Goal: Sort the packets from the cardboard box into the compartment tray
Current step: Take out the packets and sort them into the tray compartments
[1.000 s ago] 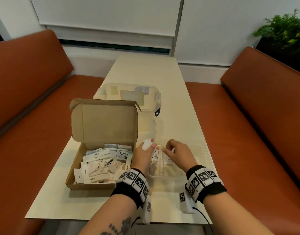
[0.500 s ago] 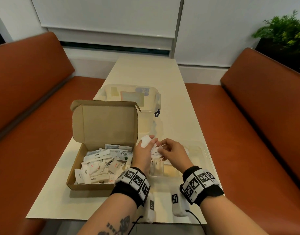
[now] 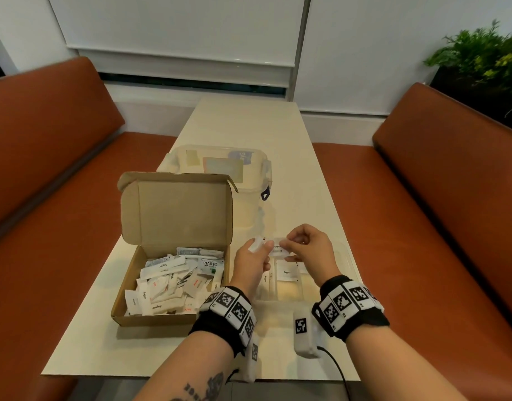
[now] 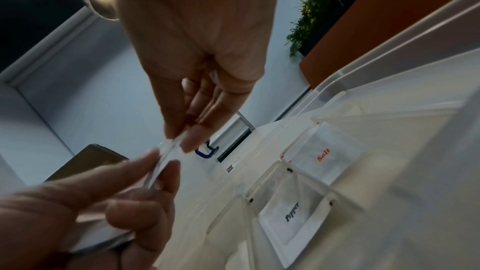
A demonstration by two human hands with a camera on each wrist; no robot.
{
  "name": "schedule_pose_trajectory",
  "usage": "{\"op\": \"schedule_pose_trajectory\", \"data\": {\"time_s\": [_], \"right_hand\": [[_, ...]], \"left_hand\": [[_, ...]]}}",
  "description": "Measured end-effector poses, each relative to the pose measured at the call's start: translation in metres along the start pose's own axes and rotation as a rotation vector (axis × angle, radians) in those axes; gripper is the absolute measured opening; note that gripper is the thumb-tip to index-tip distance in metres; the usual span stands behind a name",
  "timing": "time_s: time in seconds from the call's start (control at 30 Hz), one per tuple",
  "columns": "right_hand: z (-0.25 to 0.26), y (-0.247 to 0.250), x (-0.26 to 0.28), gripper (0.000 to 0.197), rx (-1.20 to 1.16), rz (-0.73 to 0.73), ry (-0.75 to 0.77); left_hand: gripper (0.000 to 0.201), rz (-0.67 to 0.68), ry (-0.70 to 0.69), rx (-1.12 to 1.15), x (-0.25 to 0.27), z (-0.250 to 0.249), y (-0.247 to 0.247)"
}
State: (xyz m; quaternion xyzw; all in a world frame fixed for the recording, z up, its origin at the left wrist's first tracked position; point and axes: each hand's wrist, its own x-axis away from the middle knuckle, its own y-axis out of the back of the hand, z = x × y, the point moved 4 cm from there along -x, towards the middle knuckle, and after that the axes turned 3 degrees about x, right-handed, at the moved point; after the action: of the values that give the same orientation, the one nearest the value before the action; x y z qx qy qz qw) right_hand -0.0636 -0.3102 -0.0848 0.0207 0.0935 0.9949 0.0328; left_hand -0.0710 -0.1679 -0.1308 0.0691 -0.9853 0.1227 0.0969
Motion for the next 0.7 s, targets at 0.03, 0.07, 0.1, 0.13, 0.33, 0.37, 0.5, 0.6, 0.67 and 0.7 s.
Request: {"op": "schedule_pose_trajectory", "data": {"time_s": [0.03, 0.07, 0.1, 0.13, 0.33, 0.37, 0.5, 0.6, 0.67, 0.7], "right_hand": [[0.0, 0.0, 0.001, 0.013, -0.009, 0.022, -0.006], [0.0, 0.001, 0.001, 0.013, -0.026, 0.04, -0.012], [0.0, 0.002, 0.001, 0.013, -0.041, 0.054, -0.014], [0.0, 0.003, 0.001, 0.013, -0.046, 0.061, -0.014], [-0.004, 0.007, -0.004, 0.017, 0.097, 0.004, -0.003], [-0.003, 0.006, -0.004, 0.017, 0.108, 0.026, 0.008], [-0.003, 0.0, -0.002, 0.009, 0.243, 0.146, 0.043], [-0.009, 0.005, -0.004, 0.003, 0.377, 0.089, 0.022], [-0.015, 0.009, -0.005, 0.005, 0.502, 0.071, 0.0], [-0.018, 0.009, -0.005, 0.006, 0.576, 0.081, -0.018]], "left_hand": [[0.009, -0.012, -0.002, 0.002, -0.001, -0.001, 0.001], [0.01, -0.023, 0.0, 0.009, -0.001, -0.001, 0.002], [0.012, -0.03, 0.003, 0.012, -0.002, -0.002, 0.003], [0.012, -0.032, 0.001, 0.011, -0.003, -0.004, 0.003], [0.011, -0.009, -0.041, 0.016, -0.001, -0.008, -0.001], [0.011, -0.02, -0.041, 0.009, -0.002, -0.009, 0.0], [0.013, -0.018, -0.047, -0.029, -0.006, -0.009, 0.003], [0.014, -0.044, -0.042, -0.028, -0.006, -0.007, 0.002], [0.013, -0.071, -0.014, 0.058, -0.005, -0.003, 0.003], [0.014, -0.076, -0.001, 0.101, -0.005, -0.001, 0.005]]}}
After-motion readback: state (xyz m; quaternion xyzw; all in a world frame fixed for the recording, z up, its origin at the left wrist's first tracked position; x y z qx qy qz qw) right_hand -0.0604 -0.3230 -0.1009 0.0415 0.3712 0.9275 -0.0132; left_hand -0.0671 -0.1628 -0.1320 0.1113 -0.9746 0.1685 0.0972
